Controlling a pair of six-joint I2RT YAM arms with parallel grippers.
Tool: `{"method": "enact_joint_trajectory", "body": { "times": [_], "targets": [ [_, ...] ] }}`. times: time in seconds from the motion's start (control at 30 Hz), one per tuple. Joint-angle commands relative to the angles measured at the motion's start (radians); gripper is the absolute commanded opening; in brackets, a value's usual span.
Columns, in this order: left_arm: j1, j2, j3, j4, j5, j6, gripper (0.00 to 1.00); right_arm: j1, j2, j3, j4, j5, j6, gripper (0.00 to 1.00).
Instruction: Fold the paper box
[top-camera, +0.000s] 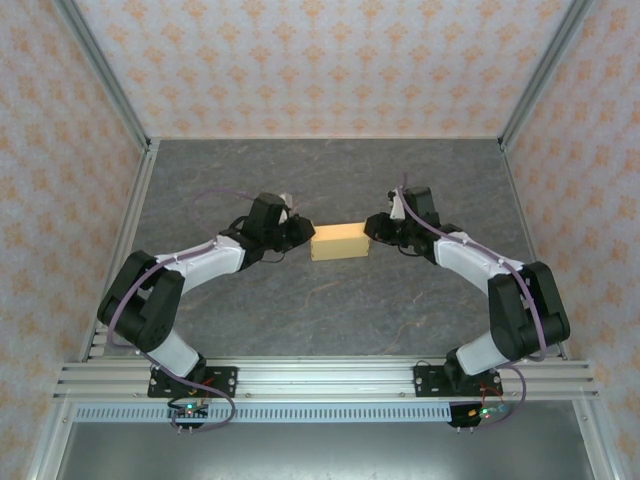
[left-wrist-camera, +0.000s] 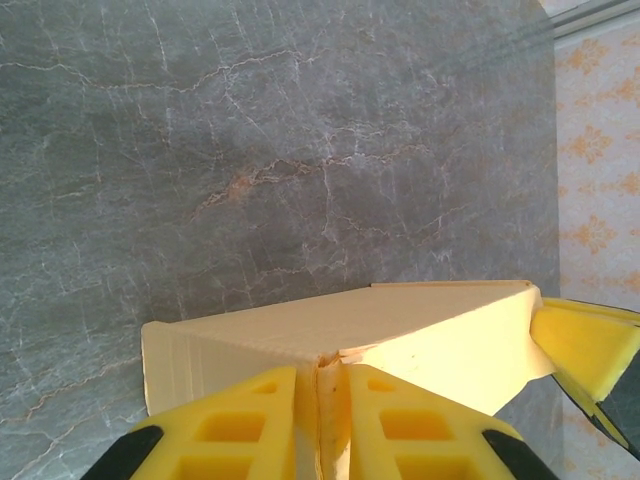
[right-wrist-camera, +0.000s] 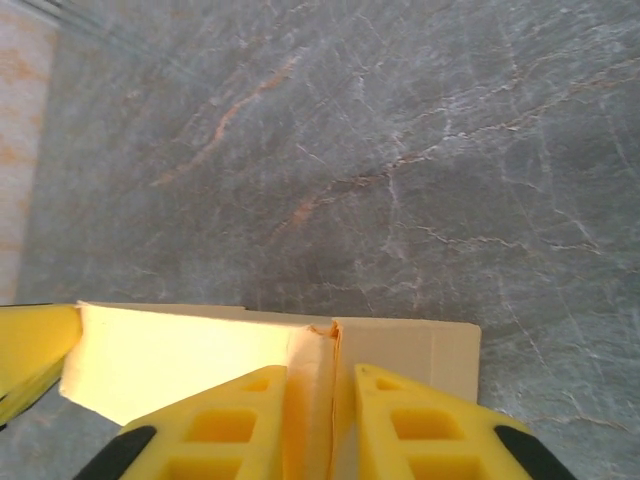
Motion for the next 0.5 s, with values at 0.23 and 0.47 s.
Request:
{"method": "enact_joint_trajectory", "body": {
  "times": [0.23,0.47],
  "targets": [
    [-0.016,0.042,-0.094,-0.082,-0.003,-0.013,0.14,-0.006,0.063,-0.134,0.045,-0.053,0.092,0.11],
    [-0.02,0.032,-0.086,-0.072,-0.006,-0.016,0.12,-0.006,0.067,-0.149,0.064,-0.05,0.102,0.09]
  ]
}}
